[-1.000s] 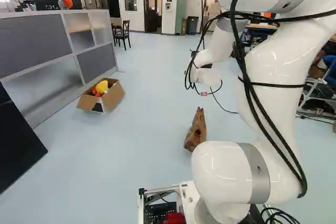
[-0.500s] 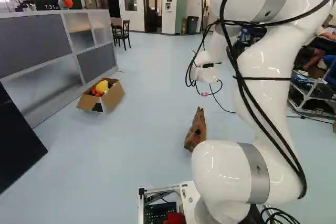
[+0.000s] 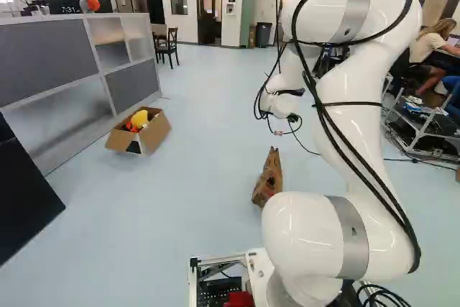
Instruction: Pick up the grocery bag from the ground
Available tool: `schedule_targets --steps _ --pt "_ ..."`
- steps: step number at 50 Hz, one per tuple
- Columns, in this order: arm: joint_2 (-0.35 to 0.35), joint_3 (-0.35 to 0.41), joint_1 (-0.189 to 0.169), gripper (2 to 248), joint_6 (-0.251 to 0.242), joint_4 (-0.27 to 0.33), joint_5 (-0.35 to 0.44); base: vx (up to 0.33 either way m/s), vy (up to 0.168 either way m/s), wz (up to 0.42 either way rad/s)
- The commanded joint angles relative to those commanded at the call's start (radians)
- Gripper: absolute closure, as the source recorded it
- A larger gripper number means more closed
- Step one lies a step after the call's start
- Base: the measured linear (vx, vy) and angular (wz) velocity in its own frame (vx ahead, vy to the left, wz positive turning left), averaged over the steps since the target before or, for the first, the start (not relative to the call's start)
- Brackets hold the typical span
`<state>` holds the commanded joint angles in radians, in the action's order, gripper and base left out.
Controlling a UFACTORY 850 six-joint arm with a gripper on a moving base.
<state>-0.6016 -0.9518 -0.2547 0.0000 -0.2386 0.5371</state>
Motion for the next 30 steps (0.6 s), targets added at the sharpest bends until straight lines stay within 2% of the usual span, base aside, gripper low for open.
schedule_targets --steps 30 --pt "-0.172 -0.165 -0.016 3 0.0 -0.087 -0.17 0.0 0.0 0.0"
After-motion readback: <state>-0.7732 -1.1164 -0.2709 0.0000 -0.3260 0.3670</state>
